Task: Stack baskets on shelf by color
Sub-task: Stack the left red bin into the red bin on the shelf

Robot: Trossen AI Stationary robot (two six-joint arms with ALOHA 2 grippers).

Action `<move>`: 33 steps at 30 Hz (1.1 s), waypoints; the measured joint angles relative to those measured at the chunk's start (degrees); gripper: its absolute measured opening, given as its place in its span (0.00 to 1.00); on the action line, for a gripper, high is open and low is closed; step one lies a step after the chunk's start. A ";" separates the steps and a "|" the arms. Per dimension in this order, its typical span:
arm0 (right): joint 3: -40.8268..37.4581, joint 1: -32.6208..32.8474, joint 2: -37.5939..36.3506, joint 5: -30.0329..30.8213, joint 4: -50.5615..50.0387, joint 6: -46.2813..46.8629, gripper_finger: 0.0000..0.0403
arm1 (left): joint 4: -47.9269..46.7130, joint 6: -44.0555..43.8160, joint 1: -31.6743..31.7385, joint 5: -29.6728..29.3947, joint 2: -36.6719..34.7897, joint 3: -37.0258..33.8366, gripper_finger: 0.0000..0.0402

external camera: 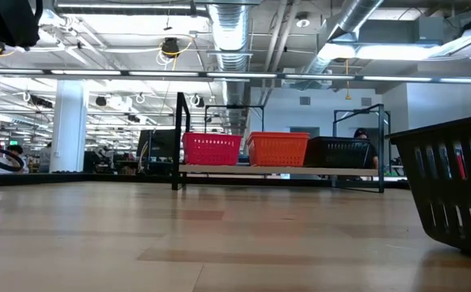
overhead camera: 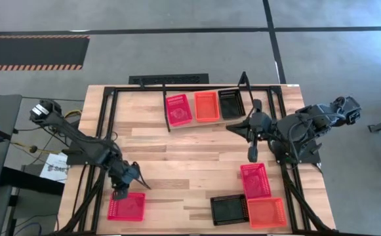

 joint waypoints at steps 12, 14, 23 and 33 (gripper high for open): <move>0.06 3.66 -0.12 -0.21 0.46 -0.34 0.01 | 3.40 5.97 -0.08 2.17 8.70 0.00 0.27; 0.06 4.10 -0.10 -0.16 0.46 -0.34 0.01 | 3.75 6.96 -0.29 2.65 10.13 0.00 0.27; 0.06 4.73 -0.12 0.10 0.83 -0.36 0.01 | 4.00 5.92 -1.36 2.94 18.35 0.00 0.25; 0.06 4.71 -0.13 0.14 0.70 -0.42 0.01 | 1.46 -1.74 2.92 -0.48 15.37 2.22 0.00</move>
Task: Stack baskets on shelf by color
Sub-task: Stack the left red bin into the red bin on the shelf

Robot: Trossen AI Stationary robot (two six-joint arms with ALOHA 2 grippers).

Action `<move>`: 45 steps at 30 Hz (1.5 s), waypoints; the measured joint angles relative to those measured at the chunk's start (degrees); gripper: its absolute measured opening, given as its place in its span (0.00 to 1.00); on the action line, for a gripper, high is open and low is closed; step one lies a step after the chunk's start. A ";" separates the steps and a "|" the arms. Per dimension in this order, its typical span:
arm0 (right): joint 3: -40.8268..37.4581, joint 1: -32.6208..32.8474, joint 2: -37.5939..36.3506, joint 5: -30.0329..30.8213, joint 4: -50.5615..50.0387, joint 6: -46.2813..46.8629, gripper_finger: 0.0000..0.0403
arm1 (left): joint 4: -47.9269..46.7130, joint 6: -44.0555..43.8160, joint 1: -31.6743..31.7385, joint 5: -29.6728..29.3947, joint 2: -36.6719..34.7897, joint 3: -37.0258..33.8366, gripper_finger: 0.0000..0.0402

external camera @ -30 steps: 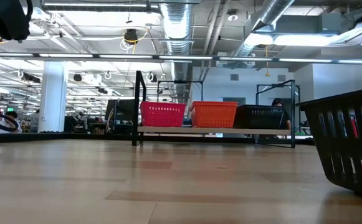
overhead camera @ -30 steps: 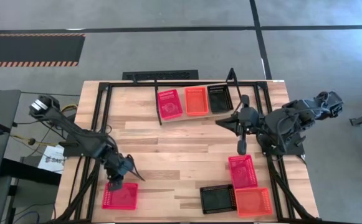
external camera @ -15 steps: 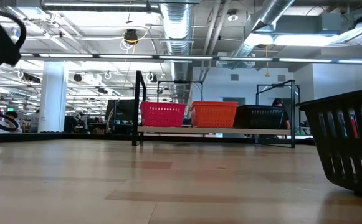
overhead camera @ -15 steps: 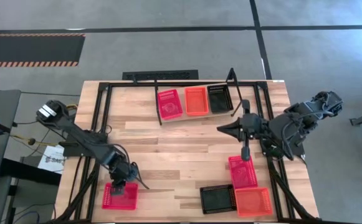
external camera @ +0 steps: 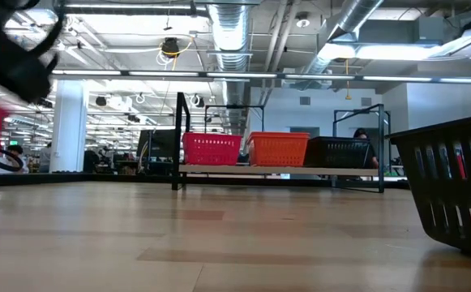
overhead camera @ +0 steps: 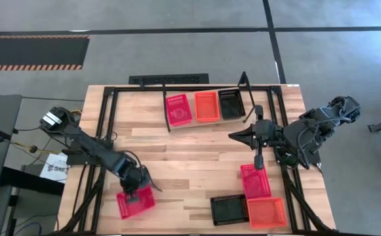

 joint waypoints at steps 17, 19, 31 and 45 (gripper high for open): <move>0.00 -0.02 -0.07 0.03 -0.85 -1.45 0.01 | -4.34 8.45 13.44 -53.71 -15.77 33.64 0.00; -0.01 -0.02 -0.07 0.16 -1.47 -1.45 0.01 | -4.06 11.80 15.18 -56.29 -15.02 36.88 0.00; -0.02 -2.77 3.25 26.27 -0.75 -0.95 0.01 | -3.41 17.21 28.64 -62.69 -7.43 39.66 0.00; -0.06 -15.88 17.54 35.05 4.23 -10.06 0.02 | 9.96 30.14 36.15 -64.05 -2.49 39.66 0.00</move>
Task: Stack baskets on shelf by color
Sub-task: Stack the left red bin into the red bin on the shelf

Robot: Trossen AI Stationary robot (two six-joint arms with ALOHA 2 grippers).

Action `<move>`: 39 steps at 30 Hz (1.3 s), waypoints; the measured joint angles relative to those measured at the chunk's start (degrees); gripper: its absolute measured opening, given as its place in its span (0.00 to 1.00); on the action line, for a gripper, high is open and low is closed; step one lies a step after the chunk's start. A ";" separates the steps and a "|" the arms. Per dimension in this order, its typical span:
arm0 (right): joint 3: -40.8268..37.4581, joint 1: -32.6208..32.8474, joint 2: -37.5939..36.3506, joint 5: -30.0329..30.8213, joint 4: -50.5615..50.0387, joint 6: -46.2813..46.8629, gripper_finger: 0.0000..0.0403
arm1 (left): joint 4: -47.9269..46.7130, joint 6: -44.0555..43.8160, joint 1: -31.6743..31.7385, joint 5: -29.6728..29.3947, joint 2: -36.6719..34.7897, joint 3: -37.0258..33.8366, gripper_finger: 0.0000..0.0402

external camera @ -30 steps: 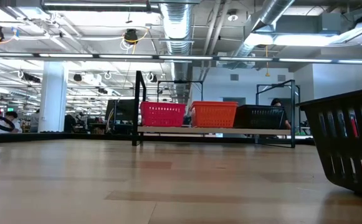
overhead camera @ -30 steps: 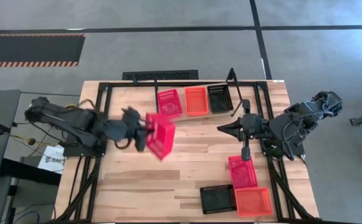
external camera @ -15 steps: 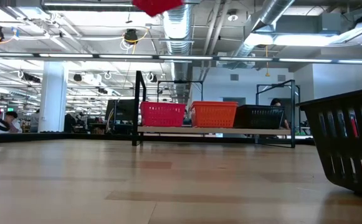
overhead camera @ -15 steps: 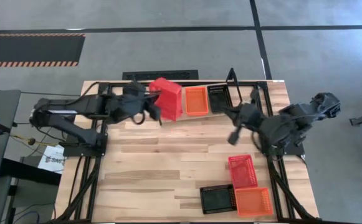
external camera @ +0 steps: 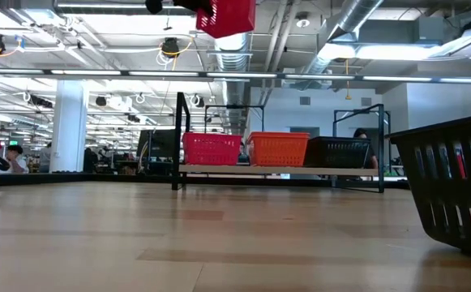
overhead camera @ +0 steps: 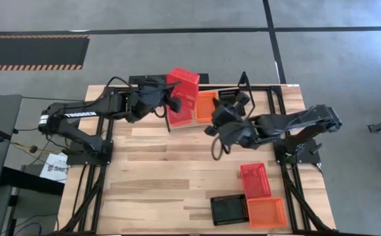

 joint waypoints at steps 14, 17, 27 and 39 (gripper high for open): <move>0.12 -4.93 -1.87 -2.07 12.42 -11.80 0.02 | 2.25 4.89 6.40 0.96 -0.04 -0.02 0.00; 0.06 -5.64 -1.68 -8.62 14.86 -8.53 0.03 | 3.64 5.77 7.34 3.07 -0.04 -0.02 0.00; 0.06 -6.78 -1.61 -15.64 22.99 -4.80 0.22 | 7.91 9.31 8.72 3.50 0.09 -0.04 0.00; 0.00 -9.61 3.87 -18.45 28.67 -7.91 0.34 | 12.03 12.66 8.63 7.60 3.72 -0.13 0.00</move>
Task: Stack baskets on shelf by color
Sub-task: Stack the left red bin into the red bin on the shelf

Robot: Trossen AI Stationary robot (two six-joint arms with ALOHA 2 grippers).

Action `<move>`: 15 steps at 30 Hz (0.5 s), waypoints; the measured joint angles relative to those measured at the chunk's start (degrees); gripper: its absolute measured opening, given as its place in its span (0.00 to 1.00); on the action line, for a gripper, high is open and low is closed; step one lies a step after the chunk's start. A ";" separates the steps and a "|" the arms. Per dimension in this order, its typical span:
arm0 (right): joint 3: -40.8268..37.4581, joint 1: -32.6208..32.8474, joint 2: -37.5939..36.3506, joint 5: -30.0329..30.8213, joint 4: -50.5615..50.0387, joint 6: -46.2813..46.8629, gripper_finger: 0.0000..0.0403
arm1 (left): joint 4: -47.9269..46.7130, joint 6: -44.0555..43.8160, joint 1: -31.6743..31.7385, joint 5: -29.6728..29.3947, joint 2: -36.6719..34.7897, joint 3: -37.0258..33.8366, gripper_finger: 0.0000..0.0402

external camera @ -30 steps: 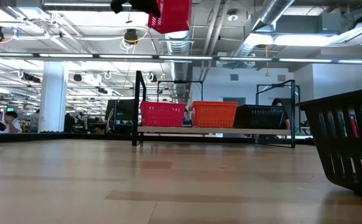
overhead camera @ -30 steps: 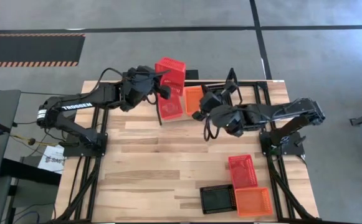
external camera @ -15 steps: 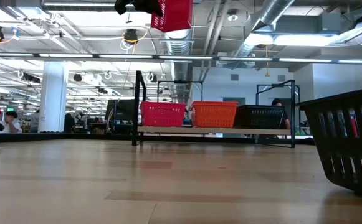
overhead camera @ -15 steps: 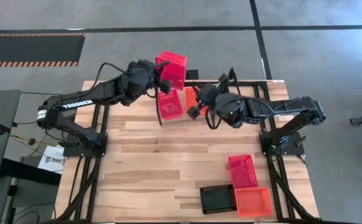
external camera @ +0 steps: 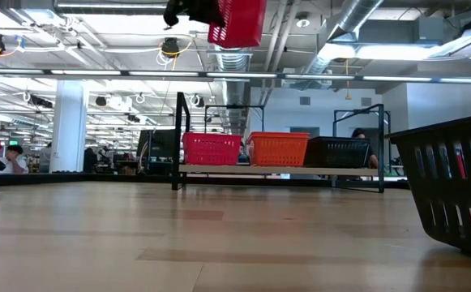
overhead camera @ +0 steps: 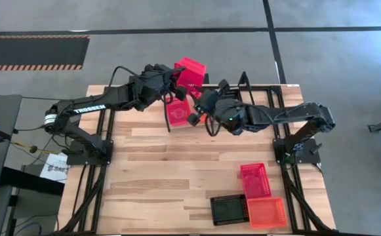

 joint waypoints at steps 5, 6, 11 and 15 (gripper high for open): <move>0.04 -1.06 1.24 1.33 0.22 -3.35 0.36 | 0.17 1.68 -0.22 -0.20 -0.61 0.02 0.00; 0.47 -0.80 1.18 1.84 0.34 -3.82 0.36 | 0.12 2.06 -0.26 -0.63 -0.94 0.02 0.00; 4.03 2.16 1.10 5.99 0.36 -6.55 0.35 | 0.18 2.63 -0.24 -2.56 -1.38 0.09 0.00; 4.82 3.18 0.99 8.11 0.16 -8.36 0.34 | 0.43 2.85 -0.22 -2.63 -1.36 0.09 0.00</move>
